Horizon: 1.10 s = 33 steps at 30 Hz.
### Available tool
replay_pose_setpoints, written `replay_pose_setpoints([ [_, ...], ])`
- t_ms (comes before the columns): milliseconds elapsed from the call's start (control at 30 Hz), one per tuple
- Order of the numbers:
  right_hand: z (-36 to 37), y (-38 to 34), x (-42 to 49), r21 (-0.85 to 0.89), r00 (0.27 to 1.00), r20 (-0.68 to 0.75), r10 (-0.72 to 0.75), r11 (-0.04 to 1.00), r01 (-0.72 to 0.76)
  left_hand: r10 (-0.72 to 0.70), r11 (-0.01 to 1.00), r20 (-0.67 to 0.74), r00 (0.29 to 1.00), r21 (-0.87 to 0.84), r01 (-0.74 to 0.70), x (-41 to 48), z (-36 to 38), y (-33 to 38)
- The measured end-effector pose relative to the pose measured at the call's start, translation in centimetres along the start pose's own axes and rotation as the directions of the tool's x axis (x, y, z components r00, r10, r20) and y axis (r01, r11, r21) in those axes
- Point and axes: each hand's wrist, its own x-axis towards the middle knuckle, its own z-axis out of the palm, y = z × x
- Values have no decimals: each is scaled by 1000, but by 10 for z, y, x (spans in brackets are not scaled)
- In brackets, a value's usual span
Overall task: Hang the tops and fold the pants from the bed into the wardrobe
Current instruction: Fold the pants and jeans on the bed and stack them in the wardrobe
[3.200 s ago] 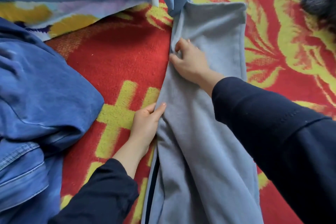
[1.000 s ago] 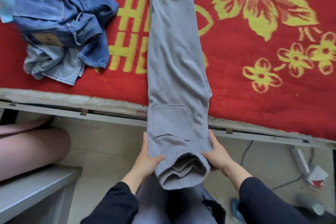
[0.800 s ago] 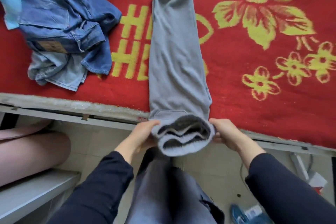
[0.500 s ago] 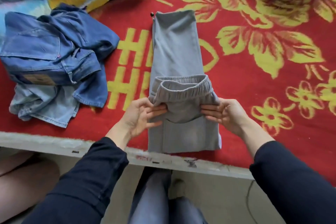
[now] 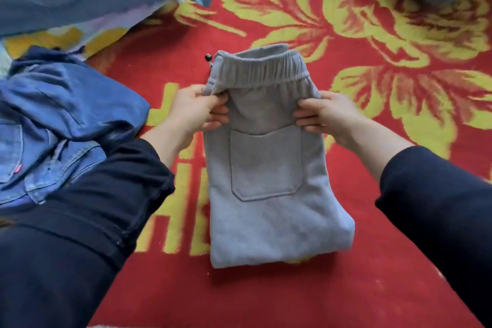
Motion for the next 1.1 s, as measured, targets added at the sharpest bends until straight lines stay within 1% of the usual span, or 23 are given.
replay_pose_setpoints([
  [67, 4, -14, 21, -10, 998, -34, -59, 998, 59, 55, 998, -29, 998, -21, -55, 25, 0, 9],
  [133, 7, -21, 41, 26, 993, -55, -103, 994, 105, 131, 987, -43, 990, -82, -134, 46, 2, 9],
  [167, 10, -21, 49, 58, 994, -55, -95, 993, 98, 159, 982, -23, 987, -98, -161, 54, 3, 3],
  [200, 14, -17, 53, 44, 996, -56, -73, 996, 75, 170, 983, 20, 985, -70, -169, 57, 6, -6],
  [233, 20, -8, 55, -54, 995, -58, -79, 996, 76, 187, 981, 69, 980, 35, -189, 58, 10, -21],
  [267, 26, 6, 52, -255, 992, -38, -124, 961, 111, 211, 946, 133, 969, 223, -236, 55, 14, -39],
  [300, 31, 24, 48, -498, 983, 18, -182, 851, 167, 224, 820, 204, 953, 490, -297, 50, 19, -60],
  [333, 37, 44, 41, -691, 971, 106, -214, 686, 227, 224, 607, 250, 942, 720, -335, 42, 24, -83],
  [367, 40, 62, 33, -803, 955, 204, -217, 520, 290, 222, 401, 277, 935, 848, -346, 34, 28, -103],
  [400, 42, 78, 24, -860, 937, 277, -210, 381, 340, 223, 276, 277, 935, 902, -333, 24, 32, -117],
  [433, 41, 92, 17, -884, 926, 311, -216, 292, 365, 238, 237, 256, 937, 920, -312, 15, 35, -128],
  [467, 39, 104, 9, -898, 918, 318, -239, 235, 372, 258, 231, 243, 935, 924, -304, 5, 38, -135],
  [500, 36, 114, -1, -902, 904, 319, -286, 202, 382, 280, 228, 253, 926, 920, -320, -6, 40, -143],
  [533, 34, 123, -12, -901, 883, 335, -329, 164, 403, 313, 207, 290, 904, 908, -363, -17, 42, -151],
  [600, 27, 141, -37, -881, 838, 408, -363, 85, 466, 350, 144, 385, 854, 879, -455, -47, 46, -170],
  [667, 15, 164, -63, -830, 779, 517, -354, 14, 557, 322, 126, 447, 835, 854, -505, -80, 49, -195],
  [733, 0, 182, -87, -768, 723, 617, -311, -38, 639, 294, 133, 471, 832, 842, -523, -108, 48, -214],
  [800, -12, 195, -104, -729, 695, 677, -242, -93, 678, 273, 99, 487, 830, 844, -528, -125, 47, -226],
  [867, -17, 205, -111, -728, 695, 684, -222, -149, 669, 278, 38, 494, 824, 851, -523, -129, 47, -232],
  [933, -16, 211, -106, -750, 698, 659, -280, -185, 635, 295, -27, 481, 825, 868, -496, -125, 50, -231],
  [1000, -10, 213, -98, -786, 711, 615, -340, -196, 586, 311, -91, 473, 825, 878, -469, -119, 55, -231],
  [1033, -6, 212, -95, -802, 723, 595, -351, -197, 565, 292, -124, 471, 833, 882, -455, -116, 58, -230],
  [1100, 0, 208, -94, -815, 745, 577, -334, -178, 551, 260, -169, 460, 849, 887, -429, -113, 63, -226],
])
